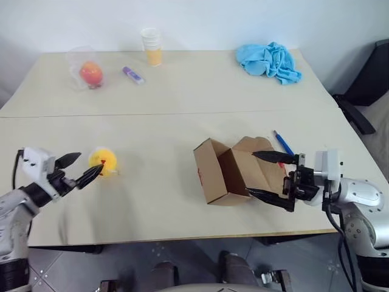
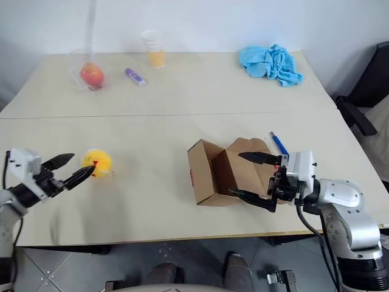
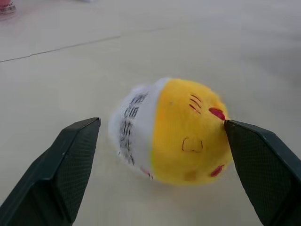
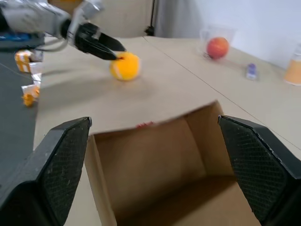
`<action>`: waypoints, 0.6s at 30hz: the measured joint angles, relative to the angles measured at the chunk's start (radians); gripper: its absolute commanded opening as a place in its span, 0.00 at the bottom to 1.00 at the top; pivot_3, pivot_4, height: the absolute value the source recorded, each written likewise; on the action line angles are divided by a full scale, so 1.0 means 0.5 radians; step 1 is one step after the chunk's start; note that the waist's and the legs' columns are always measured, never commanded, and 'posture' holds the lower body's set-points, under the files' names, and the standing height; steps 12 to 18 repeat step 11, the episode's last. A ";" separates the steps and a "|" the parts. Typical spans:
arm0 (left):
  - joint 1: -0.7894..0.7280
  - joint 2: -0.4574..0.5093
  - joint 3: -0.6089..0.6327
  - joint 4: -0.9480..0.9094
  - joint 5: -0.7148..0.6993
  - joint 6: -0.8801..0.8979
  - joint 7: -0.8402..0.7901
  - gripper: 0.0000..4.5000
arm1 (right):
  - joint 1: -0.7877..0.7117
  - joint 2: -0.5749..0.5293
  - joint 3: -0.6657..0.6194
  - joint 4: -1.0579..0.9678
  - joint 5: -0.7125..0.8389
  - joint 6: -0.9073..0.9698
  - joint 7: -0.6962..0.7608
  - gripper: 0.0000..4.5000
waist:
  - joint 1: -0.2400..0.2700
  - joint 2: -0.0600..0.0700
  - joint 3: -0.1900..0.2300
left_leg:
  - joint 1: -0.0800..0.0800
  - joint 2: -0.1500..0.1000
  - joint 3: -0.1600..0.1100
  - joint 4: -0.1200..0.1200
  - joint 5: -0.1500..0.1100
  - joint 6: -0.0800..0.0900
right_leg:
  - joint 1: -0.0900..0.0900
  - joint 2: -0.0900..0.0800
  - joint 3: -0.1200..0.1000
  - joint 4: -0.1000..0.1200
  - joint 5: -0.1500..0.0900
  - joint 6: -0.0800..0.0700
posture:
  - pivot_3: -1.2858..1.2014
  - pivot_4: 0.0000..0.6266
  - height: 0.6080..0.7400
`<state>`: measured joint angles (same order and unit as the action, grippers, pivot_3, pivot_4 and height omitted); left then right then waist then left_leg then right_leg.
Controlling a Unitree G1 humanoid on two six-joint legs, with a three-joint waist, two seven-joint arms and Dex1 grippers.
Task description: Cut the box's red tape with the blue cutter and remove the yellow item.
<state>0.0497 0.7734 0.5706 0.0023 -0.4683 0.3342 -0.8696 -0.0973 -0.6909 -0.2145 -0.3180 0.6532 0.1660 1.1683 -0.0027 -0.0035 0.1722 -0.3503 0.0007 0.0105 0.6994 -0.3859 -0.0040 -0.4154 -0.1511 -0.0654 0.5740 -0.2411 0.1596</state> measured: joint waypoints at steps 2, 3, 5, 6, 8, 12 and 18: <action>0.200 0.075 0.098 -0.022 0.002 -0.018 -0.094 0.99 | 0.060 -0.030 -0.067 -0.003 0.011 -0.001 0.017 1.00 | 0.000 0.001 0.001 | 0.000 0.001 0.001 0.000 -0.001 0.000 | 0.000 0.000 0.000 0.000 0.000 -0.001 | 0.52 0.24 1.00; 0.299 0.080 0.143 -0.044 0.002 -0.033 -0.136 0.99 | 0.089 -0.053 -0.088 -0.003 0.010 -0.008 0.029 1.00 | 0.001 0.002 0.001 | 0.000 0.001 0.001 0.000 -0.001 0.000 | 0.000 0.000 0.000 0.000 0.000 -0.001 | 0.52 0.24 1.00; 0.441 0.074 0.192 -0.073 0.005 -0.089 -0.190 0.99 | 0.132 -0.096 -0.118 -0.002 0.000 -0.026 0.058 1.00 | 0.004 0.002 0.002 | 0.001 0.002 0.001 0.000 -0.001 0.000 | 0.001 0.000 0.000 0.000 -0.001 -0.001 | 0.52 0.24 1.00; 0.512 0.061 0.223 -0.080 0.012 -0.126 -0.198 0.99 | 0.137 -0.112 -0.134 -0.001 -0.014 -0.031 0.069 1.00 | 0.006 0.002 0.002 | 0.001 0.002 0.001 0.001 -0.001 0.000 | 0.001 0.000 0.000 0.000 -0.001 -0.001 | 0.52 0.24 1.00; 0.571 0.033 0.257 -0.081 0.016 -0.166 -0.192 0.99 | 0.137 -0.127 -0.152 0.001 -0.020 -0.036 0.070 1.00 | 0.014 0.002 0.002 | 0.002 0.003 0.000 0.001 -0.001 0.000 | 0.002 0.000 0.000 0.000 -0.001 -0.001 | 0.52 0.24 1.00; 0.611 -0.056 0.283 -0.165 0.000 -0.177 -0.131 0.99 | 0.138 -0.127 -0.152 0.002 -0.041 -0.041 0.044 1.00 | 0.021 0.002 0.002 | 0.003 0.003 0.000 0.001 -0.001 0.000 | 0.002 0.000 0.001 0.001 -0.001 -0.002 | 0.52 0.24 1.00; 0.611 -0.056 0.283 -0.165 0.000 -0.177 -0.131 0.99 | 0.138 -0.127 -0.152 0.002 -0.041 -0.041 0.044 1.00 | 0.021 0.002 0.002 | 0.003 0.003 0.000 0.001 -0.001 0.000 | 0.002 0.000 0.001 0.001 -0.001 -0.002 | 0.52 0.24 1.00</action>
